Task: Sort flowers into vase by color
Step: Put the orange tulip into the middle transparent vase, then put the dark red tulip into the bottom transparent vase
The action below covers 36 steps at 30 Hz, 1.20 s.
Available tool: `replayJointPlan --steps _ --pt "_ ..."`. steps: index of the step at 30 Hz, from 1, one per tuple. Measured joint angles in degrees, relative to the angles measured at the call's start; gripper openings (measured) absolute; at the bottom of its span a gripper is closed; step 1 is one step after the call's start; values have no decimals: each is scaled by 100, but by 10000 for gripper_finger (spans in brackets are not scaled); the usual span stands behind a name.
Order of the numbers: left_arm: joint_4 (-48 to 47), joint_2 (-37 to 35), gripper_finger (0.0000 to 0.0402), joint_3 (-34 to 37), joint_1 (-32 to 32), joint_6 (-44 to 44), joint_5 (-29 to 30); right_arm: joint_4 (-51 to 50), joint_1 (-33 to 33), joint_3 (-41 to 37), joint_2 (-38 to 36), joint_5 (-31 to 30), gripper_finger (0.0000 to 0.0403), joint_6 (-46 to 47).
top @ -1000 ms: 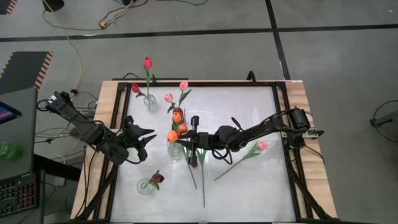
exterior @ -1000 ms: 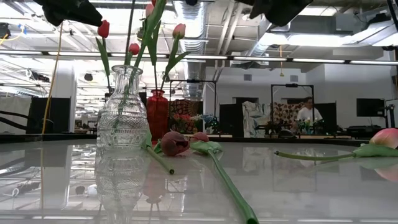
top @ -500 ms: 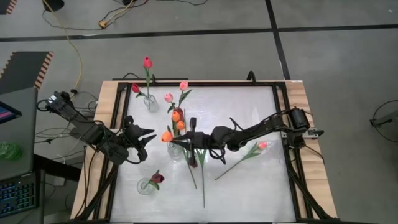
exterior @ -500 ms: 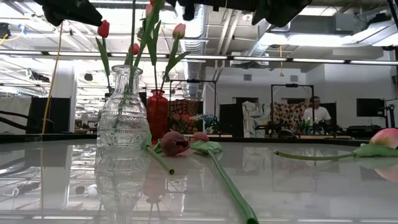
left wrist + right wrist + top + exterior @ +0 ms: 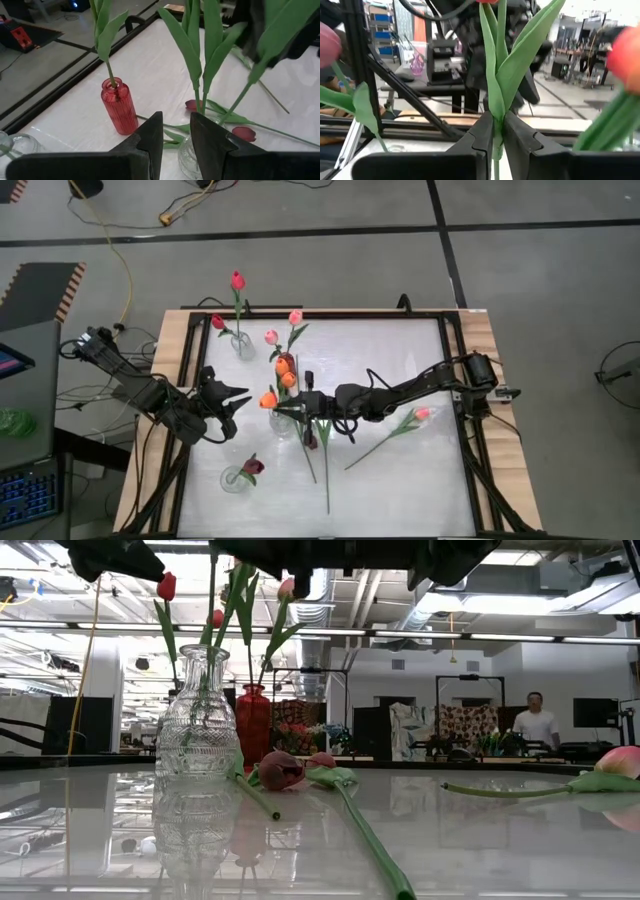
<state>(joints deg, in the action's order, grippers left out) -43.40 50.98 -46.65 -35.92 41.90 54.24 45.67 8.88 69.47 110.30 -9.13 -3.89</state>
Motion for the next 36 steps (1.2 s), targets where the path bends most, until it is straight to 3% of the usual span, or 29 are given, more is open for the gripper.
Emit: replayJointPlan --steps 10,20,26,36 --pt "0 0 86 0 0 105 -110 -772 -36 0 0 -2 76 298" --pt "0 0 86 0 2 140 -110 -897 -29 0 0 -2 190 407" --pt "-2 0 86 0 2 181 -143 -1088 14 0 -34 0 221 390" --pt "2 2 86 2 2 215 -155 -3596 111 0 -1131 -2 216 445"
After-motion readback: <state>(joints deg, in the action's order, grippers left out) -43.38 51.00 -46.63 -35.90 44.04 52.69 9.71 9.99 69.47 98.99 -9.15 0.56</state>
